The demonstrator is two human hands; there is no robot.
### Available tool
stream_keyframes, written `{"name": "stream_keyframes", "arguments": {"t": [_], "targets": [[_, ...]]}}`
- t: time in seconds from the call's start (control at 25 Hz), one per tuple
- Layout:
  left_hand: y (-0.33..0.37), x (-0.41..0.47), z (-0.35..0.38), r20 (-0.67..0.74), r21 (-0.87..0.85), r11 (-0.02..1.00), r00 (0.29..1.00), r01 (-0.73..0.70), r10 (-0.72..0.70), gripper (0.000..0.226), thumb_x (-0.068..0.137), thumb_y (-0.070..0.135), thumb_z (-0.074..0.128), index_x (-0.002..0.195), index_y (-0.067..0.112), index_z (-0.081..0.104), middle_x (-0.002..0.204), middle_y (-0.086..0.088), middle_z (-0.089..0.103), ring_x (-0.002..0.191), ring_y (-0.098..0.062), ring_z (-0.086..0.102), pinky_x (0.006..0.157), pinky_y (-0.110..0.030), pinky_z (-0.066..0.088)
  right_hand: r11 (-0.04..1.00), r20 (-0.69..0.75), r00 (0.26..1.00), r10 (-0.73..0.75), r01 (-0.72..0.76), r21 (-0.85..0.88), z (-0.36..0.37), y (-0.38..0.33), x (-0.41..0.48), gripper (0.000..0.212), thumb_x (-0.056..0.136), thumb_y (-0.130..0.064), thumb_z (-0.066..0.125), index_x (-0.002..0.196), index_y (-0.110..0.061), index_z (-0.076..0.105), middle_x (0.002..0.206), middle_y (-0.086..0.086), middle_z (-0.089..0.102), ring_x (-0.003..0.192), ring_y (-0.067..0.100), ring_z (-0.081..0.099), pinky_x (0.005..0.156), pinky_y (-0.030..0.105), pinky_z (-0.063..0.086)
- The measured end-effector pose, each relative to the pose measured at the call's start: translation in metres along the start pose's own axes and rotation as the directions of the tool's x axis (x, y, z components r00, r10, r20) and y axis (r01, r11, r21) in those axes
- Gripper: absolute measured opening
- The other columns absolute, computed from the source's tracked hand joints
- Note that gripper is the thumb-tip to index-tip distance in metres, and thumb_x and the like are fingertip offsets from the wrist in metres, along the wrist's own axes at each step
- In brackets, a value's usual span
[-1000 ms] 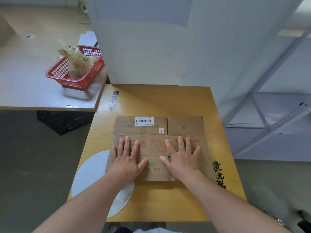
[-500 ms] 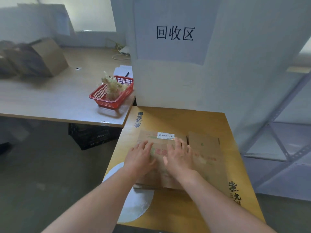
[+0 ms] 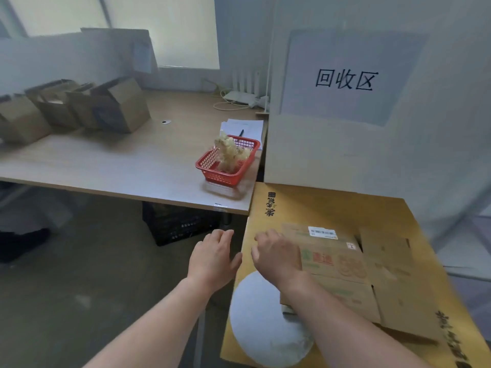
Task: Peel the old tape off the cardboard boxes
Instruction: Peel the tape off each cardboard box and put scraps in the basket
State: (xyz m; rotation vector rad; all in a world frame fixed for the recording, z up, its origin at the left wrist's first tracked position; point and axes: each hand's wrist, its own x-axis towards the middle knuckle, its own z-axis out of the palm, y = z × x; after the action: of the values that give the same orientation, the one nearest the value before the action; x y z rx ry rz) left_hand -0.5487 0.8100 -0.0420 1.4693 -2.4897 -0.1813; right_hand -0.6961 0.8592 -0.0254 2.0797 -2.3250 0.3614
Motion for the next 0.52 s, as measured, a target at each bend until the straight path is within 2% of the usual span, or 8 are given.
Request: {"name": "stream_keyframes", "arguments": {"t": [0.2, 0.36, 0.52], "targets": [[-0.087, -0.016, -0.024, -0.016, 0.041, 0.998, 0.999, 0.042, -0.042, 0.064, 0.094, 0.054, 0.040, 0.147, 0.021, 0.029, 0.142, 0.003, 0.040, 0.127, -0.015, 0.041, 0.099, -0.029, 0.036, 0.999, -0.030, 0.999, -0.039, 0.039, -0.010, 0.018, -0.081, 0.024, 0.027, 0.096, -0.033, 0.038, 0.109, -0.019, 0.056, 0.102, 0.001, 0.060, 0.090, 0.021, 0.059, 0.059, 0.025, 0.033], [-0.163, -0.039, -0.037, -0.026, 0.074, 0.987, 0.990, 0.142, -0.140, 0.065, 0.093, 0.056, 0.038, 0.147, 0.021, 0.029, 0.144, 0.003, 0.038, 0.130, -0.015, 0.039, 0.103, -0.031, 0.033, 0.996, -0.025, 0.996, -0.086, 0.086, -0.013, 0.038, -0.152, 0.044, 0.028, 0.095, -0.035, 0.038, 0.108, -0.019, 0.057, 0.102, 0.000, 0.060, 0.088, 0.020, 0.060, 0.059, 0.026, 0.032], [-0.222, -0.061, -0.044, -0.019, 0.061, 0.961, 0.963, 0.271, -0.271, 0.066, 0.093, 0.057, 0.038, 0.147, 0.021, 0.029, 0.141, 0.004, 0.040, 0.126, -0.015, 0.041, 0.101, -0.030, 0.035, 0.987, 0.008, 0.987, -0.158, 0.158, -0.011, 0.056, -0.205, 0.063, 0.028, 0.094, -0.037, 0.039, 0.107, -0.020, 0.058, 0.102, -0.001, 0.060, 0.089, 0.020, 0.060, 0.061, 0.027, 0.033]]}}
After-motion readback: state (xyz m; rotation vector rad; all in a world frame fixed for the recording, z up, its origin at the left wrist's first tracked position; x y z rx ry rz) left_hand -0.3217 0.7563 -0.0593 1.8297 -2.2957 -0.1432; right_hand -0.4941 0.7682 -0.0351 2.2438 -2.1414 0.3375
